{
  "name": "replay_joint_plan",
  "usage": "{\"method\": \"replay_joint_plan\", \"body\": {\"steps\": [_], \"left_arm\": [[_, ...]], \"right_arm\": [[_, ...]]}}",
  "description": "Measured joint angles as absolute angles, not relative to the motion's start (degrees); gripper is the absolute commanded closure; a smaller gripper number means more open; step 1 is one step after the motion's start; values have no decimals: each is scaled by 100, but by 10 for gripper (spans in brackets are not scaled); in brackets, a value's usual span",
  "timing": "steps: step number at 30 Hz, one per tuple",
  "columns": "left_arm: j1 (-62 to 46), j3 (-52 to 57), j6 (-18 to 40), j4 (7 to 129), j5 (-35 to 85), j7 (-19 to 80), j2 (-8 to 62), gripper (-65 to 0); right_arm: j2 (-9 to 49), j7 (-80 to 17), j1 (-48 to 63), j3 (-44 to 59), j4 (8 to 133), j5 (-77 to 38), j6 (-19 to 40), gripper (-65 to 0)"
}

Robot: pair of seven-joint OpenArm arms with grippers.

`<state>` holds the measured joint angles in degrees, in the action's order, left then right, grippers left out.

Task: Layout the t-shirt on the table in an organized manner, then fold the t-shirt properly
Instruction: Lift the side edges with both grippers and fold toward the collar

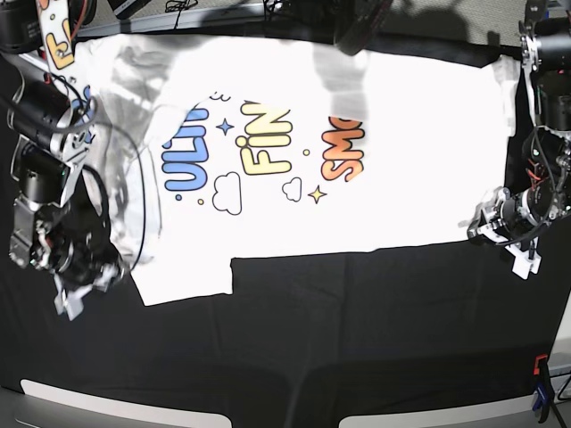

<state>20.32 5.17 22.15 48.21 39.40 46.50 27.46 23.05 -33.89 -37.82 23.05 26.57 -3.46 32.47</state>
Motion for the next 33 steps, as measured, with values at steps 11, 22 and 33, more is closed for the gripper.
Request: {"method": "replay_joint_plan", "body": {"steps": [11,22,33], "left_arm": [[2032,517,2215,4821,3938,4650,2744,0],[2032,517,2215,4821,3931,4635,2746,0],[2292,495,2252,4803,3815,4654,2766,0]], "right_arm": [[2204,-2569,-3350,2322,2661,-196,3301,-247],[2005,-2340,-3319,1188,2668,-329,3376,0],[1959,-3129,-3933,1013,2596,-318,3232,0]]}}
